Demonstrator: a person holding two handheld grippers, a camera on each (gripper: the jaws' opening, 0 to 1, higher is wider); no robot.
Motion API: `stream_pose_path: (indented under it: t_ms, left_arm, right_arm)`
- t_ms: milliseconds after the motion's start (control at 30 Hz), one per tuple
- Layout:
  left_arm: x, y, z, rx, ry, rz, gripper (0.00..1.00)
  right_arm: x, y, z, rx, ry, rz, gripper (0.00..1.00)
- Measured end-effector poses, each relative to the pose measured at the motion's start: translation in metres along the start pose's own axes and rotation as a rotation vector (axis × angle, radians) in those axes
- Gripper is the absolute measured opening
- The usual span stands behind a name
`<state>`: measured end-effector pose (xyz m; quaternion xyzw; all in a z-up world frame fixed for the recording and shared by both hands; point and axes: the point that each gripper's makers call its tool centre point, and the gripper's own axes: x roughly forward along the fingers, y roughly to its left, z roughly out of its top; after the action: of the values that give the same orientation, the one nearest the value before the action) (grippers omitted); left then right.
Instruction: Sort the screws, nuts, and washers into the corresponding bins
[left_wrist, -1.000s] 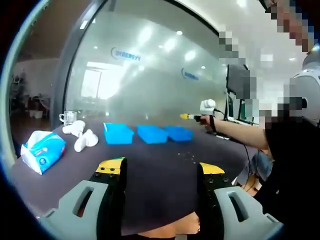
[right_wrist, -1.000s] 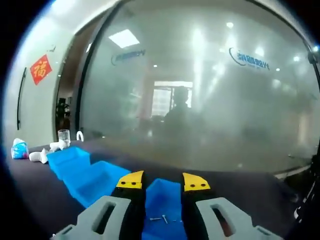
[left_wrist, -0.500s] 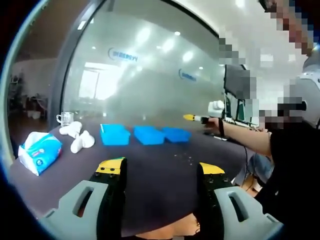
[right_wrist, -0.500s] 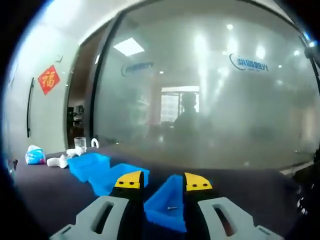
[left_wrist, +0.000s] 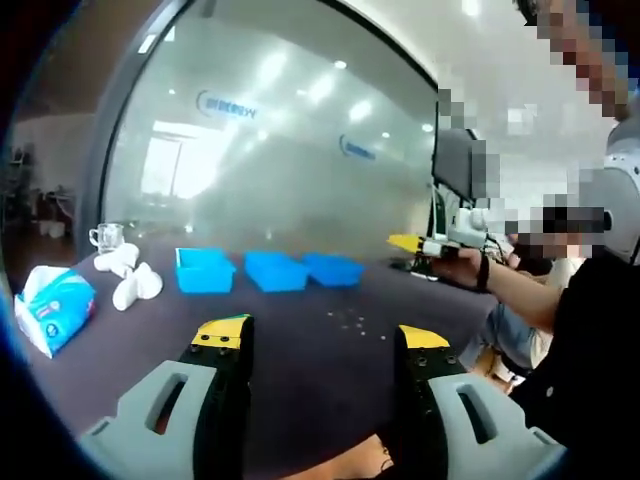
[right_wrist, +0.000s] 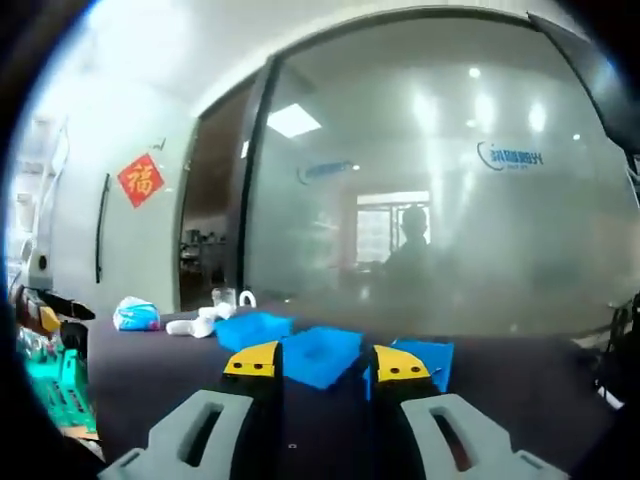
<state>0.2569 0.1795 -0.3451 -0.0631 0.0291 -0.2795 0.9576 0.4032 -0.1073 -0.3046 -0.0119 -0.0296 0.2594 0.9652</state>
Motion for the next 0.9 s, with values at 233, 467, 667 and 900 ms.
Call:
stream_pose_path:
  t_ms: [233, 467, 667, 900]
  left_arm:
    - [0.001, -0.002, -0.002, 0.006, 0.012, -0.011, 0.55]
    - [0.000, -0.006, -0.007, 0.009, 0.032, -0.014, 0.55]
    - [0.001, -0.006, -0.009, 0.017, 0.047, -0.017, 0.55]
    - [0.012, -0.016, -0.011, 0.034, 0.071, -0.065, 0.55]
  right_arm:
    - [-0.042, 0.027, -0.006, -0.013, 0.008, 0.048, 0.35]
    - [-0.068, 0.034, -0.034, -0.031, 0.095, 0.079, 0.42]
    - [-0.087, 0.032, -0.058, 0.050, 0.204, 0.118, 0.45]
    - [-0.104, 0.032, -0.071, 0.044, 0.271, 0.148, 0.45]
